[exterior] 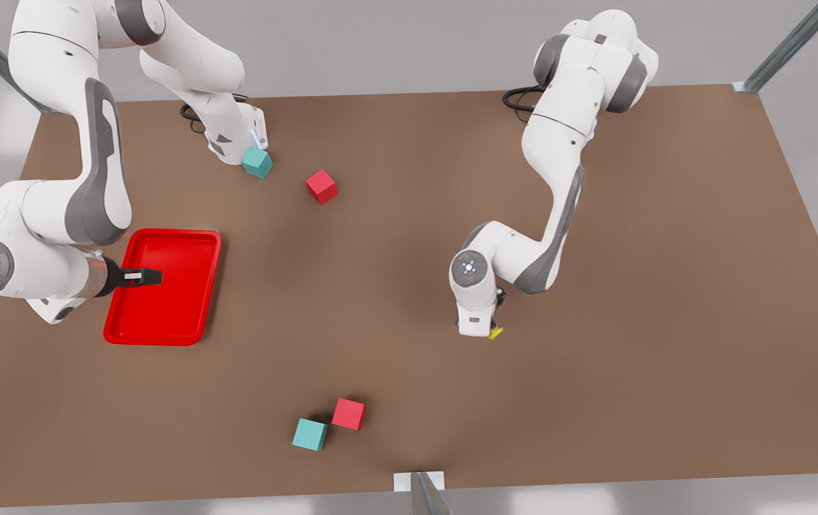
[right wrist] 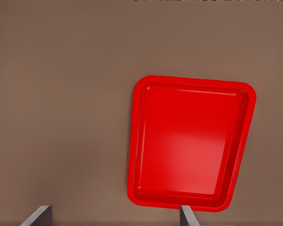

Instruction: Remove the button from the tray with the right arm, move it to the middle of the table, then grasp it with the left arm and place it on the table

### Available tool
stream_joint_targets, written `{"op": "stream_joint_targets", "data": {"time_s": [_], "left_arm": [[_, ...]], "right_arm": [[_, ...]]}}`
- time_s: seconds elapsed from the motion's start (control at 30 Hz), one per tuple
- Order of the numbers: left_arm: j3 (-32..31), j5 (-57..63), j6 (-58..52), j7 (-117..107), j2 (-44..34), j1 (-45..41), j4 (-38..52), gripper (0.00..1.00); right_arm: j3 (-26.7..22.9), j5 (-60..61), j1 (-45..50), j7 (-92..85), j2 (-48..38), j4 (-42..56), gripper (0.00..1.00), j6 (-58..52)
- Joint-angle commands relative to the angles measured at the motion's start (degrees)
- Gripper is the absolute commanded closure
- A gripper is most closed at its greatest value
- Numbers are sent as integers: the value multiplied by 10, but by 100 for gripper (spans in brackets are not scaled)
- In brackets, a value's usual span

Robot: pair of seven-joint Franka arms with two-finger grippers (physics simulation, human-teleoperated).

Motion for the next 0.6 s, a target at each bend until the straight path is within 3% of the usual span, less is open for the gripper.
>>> {"op": "stream_joint_targets", "data": {"time_s": [0.0,0.13,0.23,0.43,0.57], "left_arm": [[0,59,16,-223,0,-4,0,61],[5,136,9,-305,16,-27,-1,61],[65,151,6,-337,21,-81,-6,61],[108,150,-15,-404,28,-131,-2,61],[171,150,-20,-445,60,-198,-1,61]], "right_arm": [[0,-1,1,8,-1,-1,0,0],[0,-1,1,8,5,-1,0,0],[0,-6,0,7,6,-1,0,-4],[1,0,-13,8,4,27,0,19],[1,2,-13,20,-9,36,0,7]]}}
